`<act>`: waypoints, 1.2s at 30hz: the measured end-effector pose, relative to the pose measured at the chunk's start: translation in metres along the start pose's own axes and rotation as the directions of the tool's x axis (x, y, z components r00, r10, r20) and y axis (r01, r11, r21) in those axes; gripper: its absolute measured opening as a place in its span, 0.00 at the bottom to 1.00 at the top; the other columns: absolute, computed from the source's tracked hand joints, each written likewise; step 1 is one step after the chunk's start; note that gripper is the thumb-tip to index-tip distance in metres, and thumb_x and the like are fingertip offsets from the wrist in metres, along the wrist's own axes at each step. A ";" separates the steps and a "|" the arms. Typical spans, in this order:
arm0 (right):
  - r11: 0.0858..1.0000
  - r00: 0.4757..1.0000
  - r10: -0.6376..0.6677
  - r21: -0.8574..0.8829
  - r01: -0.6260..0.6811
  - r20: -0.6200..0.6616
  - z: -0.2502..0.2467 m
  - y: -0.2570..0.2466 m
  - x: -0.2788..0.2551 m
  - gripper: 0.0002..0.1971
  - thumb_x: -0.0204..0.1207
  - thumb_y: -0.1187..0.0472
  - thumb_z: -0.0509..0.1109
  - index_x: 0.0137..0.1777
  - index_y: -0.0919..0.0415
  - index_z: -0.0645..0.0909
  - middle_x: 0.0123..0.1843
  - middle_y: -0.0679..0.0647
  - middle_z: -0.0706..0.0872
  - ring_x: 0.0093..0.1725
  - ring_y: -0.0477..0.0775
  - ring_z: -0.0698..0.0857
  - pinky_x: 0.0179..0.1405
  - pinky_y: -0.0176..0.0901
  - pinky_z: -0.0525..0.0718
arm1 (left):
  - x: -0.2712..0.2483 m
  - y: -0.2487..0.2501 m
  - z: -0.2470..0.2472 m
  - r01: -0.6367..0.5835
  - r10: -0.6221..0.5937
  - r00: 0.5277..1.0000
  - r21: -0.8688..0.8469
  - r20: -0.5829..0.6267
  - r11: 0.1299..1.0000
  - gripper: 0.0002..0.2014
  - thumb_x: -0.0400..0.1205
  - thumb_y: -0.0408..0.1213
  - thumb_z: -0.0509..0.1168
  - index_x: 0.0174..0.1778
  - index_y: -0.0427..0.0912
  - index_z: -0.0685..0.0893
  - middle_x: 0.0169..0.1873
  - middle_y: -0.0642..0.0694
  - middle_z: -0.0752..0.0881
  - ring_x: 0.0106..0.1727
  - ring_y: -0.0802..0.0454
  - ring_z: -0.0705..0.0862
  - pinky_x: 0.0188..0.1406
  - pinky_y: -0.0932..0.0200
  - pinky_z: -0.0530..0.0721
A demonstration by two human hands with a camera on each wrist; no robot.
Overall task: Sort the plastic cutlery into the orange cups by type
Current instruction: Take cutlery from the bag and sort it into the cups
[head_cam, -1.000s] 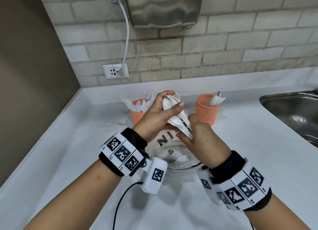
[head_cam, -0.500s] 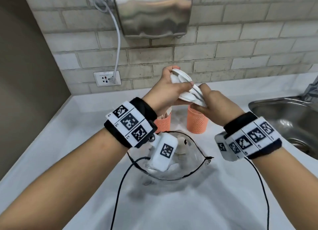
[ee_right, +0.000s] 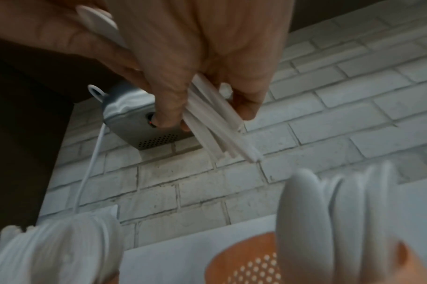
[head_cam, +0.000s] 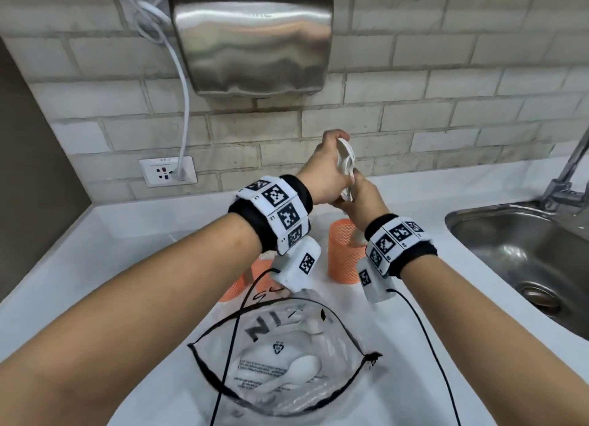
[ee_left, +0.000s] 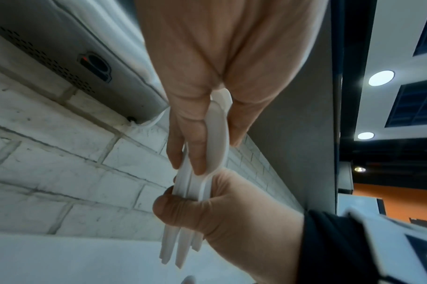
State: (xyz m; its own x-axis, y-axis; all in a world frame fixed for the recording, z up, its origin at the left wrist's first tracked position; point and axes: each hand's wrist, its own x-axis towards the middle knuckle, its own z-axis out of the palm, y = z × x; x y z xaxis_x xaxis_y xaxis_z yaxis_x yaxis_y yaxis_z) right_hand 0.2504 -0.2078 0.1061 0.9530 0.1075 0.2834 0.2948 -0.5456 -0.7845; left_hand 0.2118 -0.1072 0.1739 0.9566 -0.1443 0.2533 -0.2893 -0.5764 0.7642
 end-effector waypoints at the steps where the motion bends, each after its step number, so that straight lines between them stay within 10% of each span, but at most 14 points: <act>1: 1.000 1.000 0.019 -0.001 -0.019 -0.002 0.003 0.004 0.002 0.25 0.71 0.70 0.74 0.67 0.68 0.71 0.56 0.65 0.85 0.54 0.59 0.83 0.44 0.32 0.74 | 0.005 -0.004 0.004 0.009 -0.009 1.000 0.020 0.013 1.000 0.31 0.79 0.25 0.64 0.75 0.43 0.59 0.67 0.34 0.72 0.60 0.39 0.79 0.41 0.62 0.75; 11: 0.928 0.974 0.212 -0.329 -0.176 0.078 0.020 0.038 0.007 0.27 0.66 0.62 0.78 0.62 0.68 0.71 0.54 0.63 0.85 0.43 0.54 0.78 0.43 0.42 0.75 | 0.030 -0.041 0.034 0.088 -0.122 0.972 0.174 0.200 0.981 0.29 0.82 0.29 0.61 0.77 0.41 0.57 0.67 0.33 0.75 0.63 0.39 0.80 0.46 0.59 0.77; 17: 0.975 0.988 0.116 -0.200 -0.094 0.099 0.004 0.034 -0.002 0.45 0.64 0.69 0.77 0.78 0.63 0.55 0.62 0.62 0.82 0.58 0.59 0.83 0.50 0.38 0.75 | 0.037 -0.063 0.048 0.135 -0.228 0.928 0.307 0.293 0.942 0.26 0.83 0.33 0.60 0.77 0.37 0.62 0.67 0.36 0.79 0.62 0.42 0.82 0.48 0.63 0.79; 19: 0.979 0.988 0.104 -0.185 -0.081 0.116 0.000 0.034 -0.004 0.41 0.66 0.70 0.76 0.77 0.64 0.59 0.62 0.64 0.82 0.57 0.60 0.83 0.50 0.37 0.75 | 0.038 -0.069 0.051 0.139 -0.275 0.884 0.349 0.378 0.927 0.22 0.82 0.31 0.63 0.72 0.34 0.71 0.64 0.38 0.82 0.59 0.46 0.83 0.39 0.74 0.80; 22: 0.968 0.991 0.080 -0.247 -0.052 0.105 -0.003 0.040 -0.006 0.19 0.71 0.69 0.71 0.63 0.70 0.75 0.54 0.68 0.85 0.48 0.60 0.84 0.42 0.37 0.74 | 0.038 -0.072 0.051 0.195 -0.335 0.842 0.341 0.423 0.920 0.22 0.78 0.32 0.68 0.69 0.38 0.77 0.63 0.41 0.85 0.63 0.46 0.84 0.57 0.60 0.84; 28: 0.979 0.999 -0.043 -0.201 0.043 0.004 0.002 0.051 -0.009 0.29 0.75 0.70 0.65 0.74 0.63 0.59 0.53 0.58 0.78 0.42 0.56 0.79 0.44 0.38 0.72 | 0.035 -0.075 0.051 0.048 -0.249 0.918 0.536 0.308 0.843 0.25 0.84 0.36 0.59 0.79 0.44 0.67 0.75 0.43 0.72 0.75 0.46 0.73 0.70 0.58 0.72; 32: 0.960 0.996 -0.088 -0.264 0.089 0.013 0.002 0.048 -0.011 0.13 0.79 0.70 0.56 0.63 0.67 0.68 0.55 0.65 0.80 0.48 0.62 0.79 0.43 0.38 0.68 | 0.036 -0.074 0.056 0.030 -0.252 0.918 0.580 0.306 0.814 0.23 0.86 0.36 0.55 0.79 0.43 0.65 0.74 0.43 0.74 0.73 0.45 0.74 0.68 0.59 0.73; 36: 0.723 0.979 0.114 -0.690 0.036 0.170 0.004 0.045 -0.015 0.16 0.83 0.55 0.51 0.65 0.63 0.68 0.64 0.61 0.80 0.65 0.62 0.76 0.63 0.56 0.69 | 0.031 -0.070 0.058 0.040 -0.286 0.899 0.589 0.331 0.807 0.27 0.86 0.35 0.54 0.82 0.38 0.55 0.75 0.40 0.72 0.74 0.43 0.74 0.66 0.57 0.74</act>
State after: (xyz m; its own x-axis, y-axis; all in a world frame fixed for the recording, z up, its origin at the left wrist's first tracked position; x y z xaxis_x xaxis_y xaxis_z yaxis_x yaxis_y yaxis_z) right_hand 0.2494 -0.2310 0.0640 0.9782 0.1848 0.0944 0.1991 -0.9641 -0.1757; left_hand 0.2641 -0.1178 0.0941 0.9548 -0.2310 -0.1871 -0.1741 -0.9447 0.2778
